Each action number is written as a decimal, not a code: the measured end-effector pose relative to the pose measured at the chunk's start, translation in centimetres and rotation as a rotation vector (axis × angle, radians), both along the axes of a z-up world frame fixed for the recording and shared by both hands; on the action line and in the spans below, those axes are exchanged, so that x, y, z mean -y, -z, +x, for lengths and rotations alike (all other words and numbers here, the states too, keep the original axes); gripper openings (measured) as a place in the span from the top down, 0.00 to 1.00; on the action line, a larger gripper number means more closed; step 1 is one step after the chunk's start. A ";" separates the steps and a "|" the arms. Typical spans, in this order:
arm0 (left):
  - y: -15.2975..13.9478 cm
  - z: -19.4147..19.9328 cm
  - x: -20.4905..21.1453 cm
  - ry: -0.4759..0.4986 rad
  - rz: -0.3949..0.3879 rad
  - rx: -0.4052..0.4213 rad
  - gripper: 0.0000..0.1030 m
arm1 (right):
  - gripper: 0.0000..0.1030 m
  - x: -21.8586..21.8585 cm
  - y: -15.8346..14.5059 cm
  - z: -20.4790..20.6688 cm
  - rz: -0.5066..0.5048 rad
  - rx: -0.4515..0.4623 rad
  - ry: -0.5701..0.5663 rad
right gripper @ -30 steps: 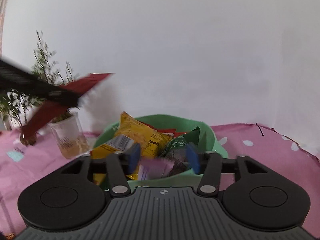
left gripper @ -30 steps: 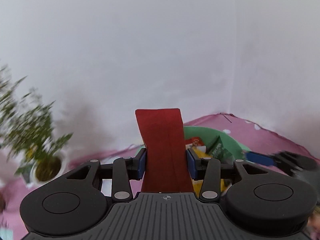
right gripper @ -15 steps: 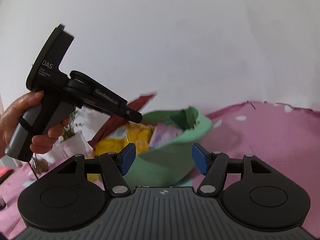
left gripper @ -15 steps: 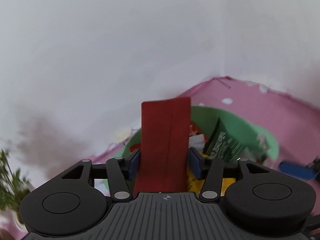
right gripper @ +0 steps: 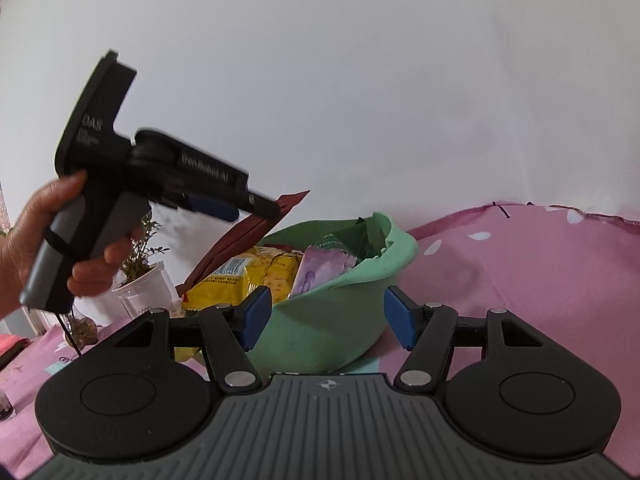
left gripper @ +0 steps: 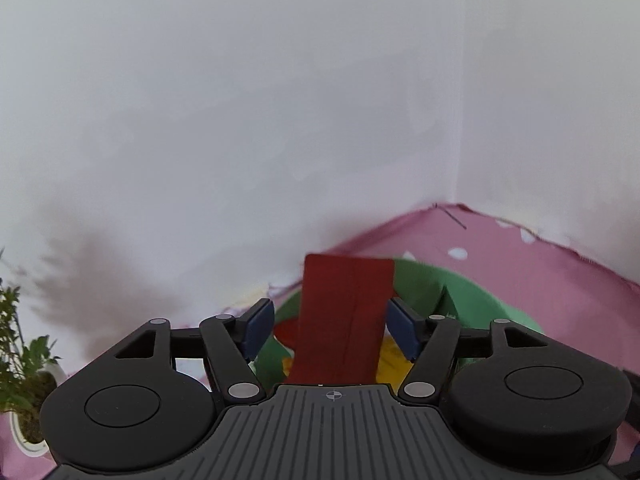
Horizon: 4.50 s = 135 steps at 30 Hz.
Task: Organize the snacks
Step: 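Drop the red envelope with the left tool while the right tool drops the white packet in the bowl, then grasp the pink peach candy packet with the right tool, then grasp the red Chinese-text bar with the left tool while the right tool holds the pink candy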
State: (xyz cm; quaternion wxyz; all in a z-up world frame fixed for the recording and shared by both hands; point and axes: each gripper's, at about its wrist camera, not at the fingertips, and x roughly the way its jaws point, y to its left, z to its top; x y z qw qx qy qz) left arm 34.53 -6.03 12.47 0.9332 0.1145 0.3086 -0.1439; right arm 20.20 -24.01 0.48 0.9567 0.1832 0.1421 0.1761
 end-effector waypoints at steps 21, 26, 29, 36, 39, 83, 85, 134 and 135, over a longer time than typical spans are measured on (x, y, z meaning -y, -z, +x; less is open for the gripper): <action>7.1 -12.3 -9.3 -0.191 -0.209 -0.080 0.00 | 0.22 -0.2 0.7 -0.7 -0.096 -0.189 -0.029; 10.8 -10.1 -11.7 -0.290 -0.339 -0.194 0.00 | 0.22 -0.8 1.9 2.3 -0.116 -0.323 -0.060; 11.9 -9.2 -12.0 -0.318 -0.400 -0.218 0.00 | 0.21 -2.2 2.2 2.8 -0.123 -0.332 -0.078; 12.4 -10.6 -8.6 -0.208 -0.293 -0.193 0.00 | 0.20 -5.4 2.1 2.0 -0.229 -0.324 -0.207; 12.5 -12.3 -8.4 -0.129 -0.303 -0.219 0.00 | 0.20 -6.2 1.9 0.4 -0.260 -0.315 -0.251; 8.7 -29.5 -9.8 -0.309 -0.265 -0.108 0.00 | 0.53 -5.8 1.2 -17.2 -0.345 -0.256 -0.030; 8.7 -29.3 -9.3 -0.312 -0.255 -0.109 0.00 | 0.53 -4.7 1.4 -17.3 -0.319 -0.268 -0.010; 11.4 -20.5 -1.2 -0.340 -0.166 -0.302 0.00 | 0.32 -3.7 1.5 -16.6 -0.283 -0.274 0.013; 11.5 -20.6 -1.1 -0.329 -0.147 -0.289 0.00 | 0.34 -3.6 1.5 -16.5 -0.286 -0.276 0.008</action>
